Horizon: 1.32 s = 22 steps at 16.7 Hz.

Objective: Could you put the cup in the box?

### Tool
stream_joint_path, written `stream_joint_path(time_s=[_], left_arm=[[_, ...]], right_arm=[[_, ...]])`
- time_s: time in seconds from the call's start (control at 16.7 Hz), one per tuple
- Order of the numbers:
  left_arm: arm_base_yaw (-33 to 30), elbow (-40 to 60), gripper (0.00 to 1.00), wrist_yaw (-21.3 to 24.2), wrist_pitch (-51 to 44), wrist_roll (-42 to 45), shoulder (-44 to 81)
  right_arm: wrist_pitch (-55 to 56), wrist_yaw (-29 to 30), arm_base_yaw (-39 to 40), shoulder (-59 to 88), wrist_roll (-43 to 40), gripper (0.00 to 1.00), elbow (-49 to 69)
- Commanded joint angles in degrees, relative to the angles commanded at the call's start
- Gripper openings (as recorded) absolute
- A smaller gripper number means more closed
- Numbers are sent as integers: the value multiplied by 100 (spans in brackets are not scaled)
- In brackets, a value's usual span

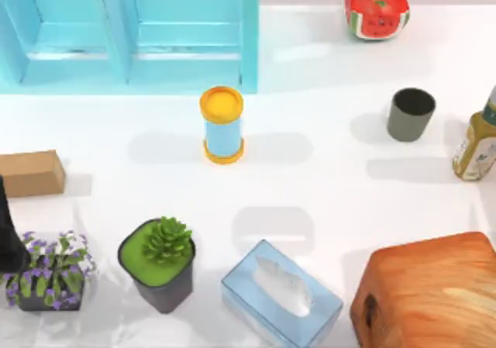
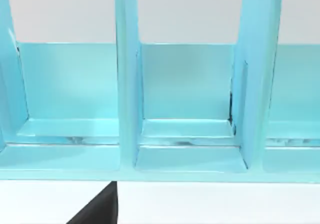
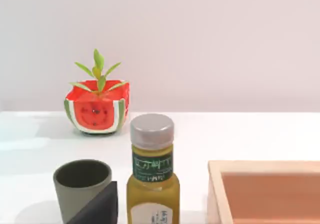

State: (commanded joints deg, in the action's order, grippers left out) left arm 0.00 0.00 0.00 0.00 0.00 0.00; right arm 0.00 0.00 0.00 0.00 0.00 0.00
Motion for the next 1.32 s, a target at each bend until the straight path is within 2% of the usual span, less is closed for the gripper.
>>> stream_joint_path(time_s=[0.24,0.54,0.84,1.32], left_arm=[[0,0,100,0,0,0,0],[0,0,100,0,0,0,0],[0,0,100,0,0,0,0],[0,0,100,0,0,0,0]], right_arm=[[-104,-12,5,153,24,100,165],[-1006,-26,8,1465,186,100,1460],[-2616,57,-4,3828,404,100,3597],[-5564,245,131,8541,698,100,7862]])
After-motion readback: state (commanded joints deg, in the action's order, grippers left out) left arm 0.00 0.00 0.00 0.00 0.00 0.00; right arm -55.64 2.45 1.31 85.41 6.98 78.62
